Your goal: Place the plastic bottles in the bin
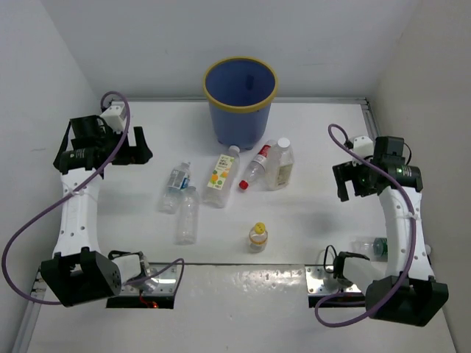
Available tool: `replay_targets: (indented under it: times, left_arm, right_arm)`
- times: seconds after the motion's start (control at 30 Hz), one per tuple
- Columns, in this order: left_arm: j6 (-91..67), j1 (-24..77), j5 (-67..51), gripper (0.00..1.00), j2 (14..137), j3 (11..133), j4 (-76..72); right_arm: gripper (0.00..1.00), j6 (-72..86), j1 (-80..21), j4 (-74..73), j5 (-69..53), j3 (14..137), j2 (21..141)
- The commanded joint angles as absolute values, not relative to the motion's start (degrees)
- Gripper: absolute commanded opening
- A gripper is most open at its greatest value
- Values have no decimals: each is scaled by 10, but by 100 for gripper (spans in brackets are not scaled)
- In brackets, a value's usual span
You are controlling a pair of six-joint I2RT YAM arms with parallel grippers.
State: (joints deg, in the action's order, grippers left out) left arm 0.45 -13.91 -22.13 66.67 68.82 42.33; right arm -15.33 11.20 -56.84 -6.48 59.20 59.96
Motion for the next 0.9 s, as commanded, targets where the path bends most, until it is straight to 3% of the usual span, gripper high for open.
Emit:
replay_targets:
  times: [0.0, 0.3, 0.63, 0.87]
  left_arm:
    - [13, -128, -234, 99, 672, 681, 406]
    - [40, -128, -313, 99, 702, 676, 417]
    - [58, -128, -388, 99, 726, 687, 423]
    - [69, -117, -388, 99, 726, 698, 428]
  right_arm:
    - [99, -216, 116, -581, -16, 604, 609]
    - [91, -493, 252, -663, -31, 614, 647]
    - [91, -805, 373, -668, -45, 406, 565]
    - [92, -910, 411, -627, -40, 303, 524]
